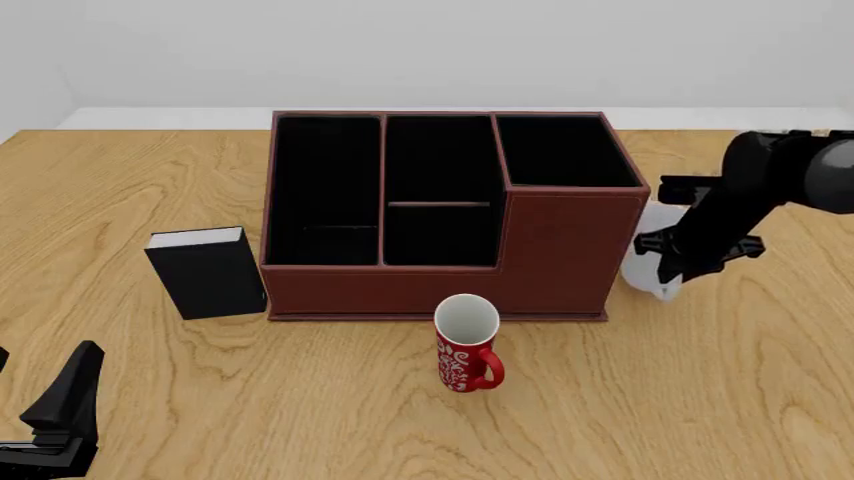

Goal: Pick up the white mug and place it to the right of the caddy.

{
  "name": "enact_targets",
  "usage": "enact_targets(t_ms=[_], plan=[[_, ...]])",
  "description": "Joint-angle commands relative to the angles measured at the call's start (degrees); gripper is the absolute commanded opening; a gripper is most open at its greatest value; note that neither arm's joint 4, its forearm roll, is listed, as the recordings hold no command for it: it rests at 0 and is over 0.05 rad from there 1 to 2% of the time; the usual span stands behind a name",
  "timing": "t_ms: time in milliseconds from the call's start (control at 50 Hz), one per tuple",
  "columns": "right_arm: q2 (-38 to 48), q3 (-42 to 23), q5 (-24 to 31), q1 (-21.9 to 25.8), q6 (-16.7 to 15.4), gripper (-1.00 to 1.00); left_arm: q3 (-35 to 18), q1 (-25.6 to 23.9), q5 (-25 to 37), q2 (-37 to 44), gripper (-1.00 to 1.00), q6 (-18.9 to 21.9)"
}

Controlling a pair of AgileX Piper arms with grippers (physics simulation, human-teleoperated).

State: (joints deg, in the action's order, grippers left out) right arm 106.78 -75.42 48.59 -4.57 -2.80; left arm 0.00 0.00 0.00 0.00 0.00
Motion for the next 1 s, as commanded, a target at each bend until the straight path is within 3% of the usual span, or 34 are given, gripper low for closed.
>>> enact_targets(t_ms=[20,1000], plan=[[3.03,0.65,-0.72,-0.97,0.61,-1.00,0.00,0.00,0.00,0.00,1.00,0.00],[5.05,0.38,-1.81,-4.44,-0.91,-1.00,0.00,0.00,0.00,0.00,1.00,0.00]])
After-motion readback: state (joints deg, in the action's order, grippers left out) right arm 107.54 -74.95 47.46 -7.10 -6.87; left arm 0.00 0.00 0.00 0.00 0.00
